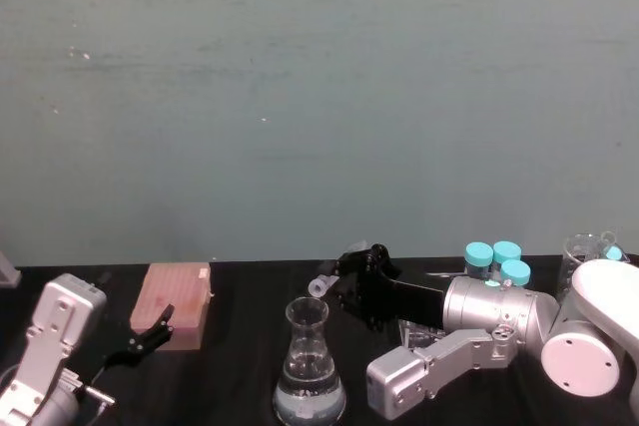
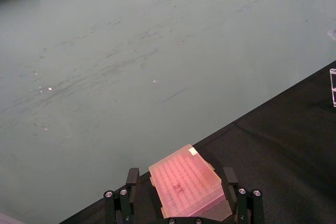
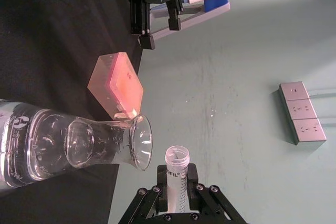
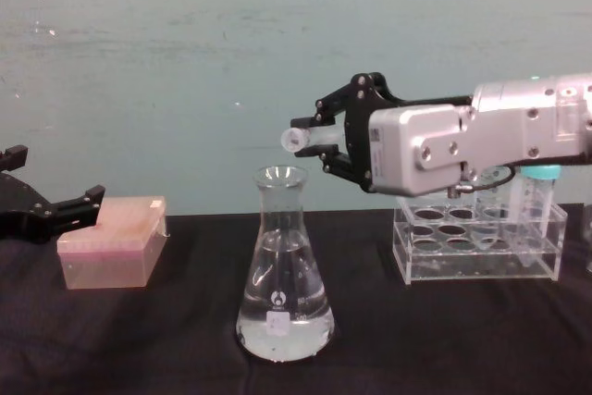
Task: Pour the liquid from the test tube into the beaker using one hand.
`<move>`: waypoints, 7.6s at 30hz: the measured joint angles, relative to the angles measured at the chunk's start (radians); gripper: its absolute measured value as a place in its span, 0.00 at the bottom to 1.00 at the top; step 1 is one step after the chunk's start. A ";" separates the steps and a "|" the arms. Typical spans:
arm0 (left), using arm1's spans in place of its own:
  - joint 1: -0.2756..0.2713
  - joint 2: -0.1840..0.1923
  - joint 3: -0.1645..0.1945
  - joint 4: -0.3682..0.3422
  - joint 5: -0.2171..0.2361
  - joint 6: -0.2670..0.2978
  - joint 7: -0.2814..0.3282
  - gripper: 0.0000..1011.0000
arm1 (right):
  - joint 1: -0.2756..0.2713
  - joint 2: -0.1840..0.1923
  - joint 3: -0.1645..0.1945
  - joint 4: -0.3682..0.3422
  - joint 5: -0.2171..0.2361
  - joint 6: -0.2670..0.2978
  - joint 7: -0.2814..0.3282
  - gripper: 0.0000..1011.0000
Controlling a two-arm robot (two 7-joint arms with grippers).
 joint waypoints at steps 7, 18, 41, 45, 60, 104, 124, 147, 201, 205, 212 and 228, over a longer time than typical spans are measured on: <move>0.000 0.000 0.000 0.000 0.000 0.000 0.000 0.99 | 0.003 0.008 -0.011 -0.005 -0.026 -0.008 -0.022 0.21; 0.000 0.000 0.000 0.000 0.000 0.000 0.000 0.99 | 0.013 0.018 -0.030 -0.006 -0.070 -0.011 -0.051 0.21; 0.000 0.000 0.000 0.000 0.000 0.000 0.000 0.99 | 0.051 0.017 -0.067 0.020 -0.127 -0.003 -0.096 0.21; 0.000 0.000 0.000 0.000 0.000 0.000 0.000 0.99 | 0.054 0.018 -0.073 0.020 -0.132 -0.005 -0.098 0.21; 0.000 0.000 0.000 0.000 0.000 0.000 0.000 0.99 | 0.069 0.023 -0.095 0.025 -0.158 -0.014 -0.121 0.21; 0.000 0.000 0.000 0.000 0.000 0.000 0.000 0.99 | 0.106 0.039 -0.149 0.010 -0.245 0.009 -0.186 0.21; 0.000 0.000 0.000 0.000 0.000 0.000 0.000 0.99 | 0.041 0.043 -0.051 -0.037 0.004 0.028 -0.047 0.21; 0.000 0.000 0.000 0.000 0.000 0.000 0.000 0.99 | -0.055 -0.040 0.288 0.005 0.757 0.369 0.356 0.21; 0.000 0.000 0.000 0.000 0.000 0.000 0.000 0.99 | -0.064 -0.086 0.335 0.191 0.975 0.526 0.444 0.21; 0.000 0.000 0.000 0.000 0.000 0.000 0.000 0.99 | -0.058 -0.094 0.334 0.222 0.974 0.514 0.450 0.20; 0.000 0.000 0.000 0.000 0.000 0.000 0.000 0.99 | -0.049 -0.104 0.333 0.262 0.970 0.495 0.457 0.21; 0.000 0.000 0.000 0.000 0.000 0.000 0.000 0.99 | -0.045 -0.105 0.332 0.274 0.962 0.483 0.459 0.21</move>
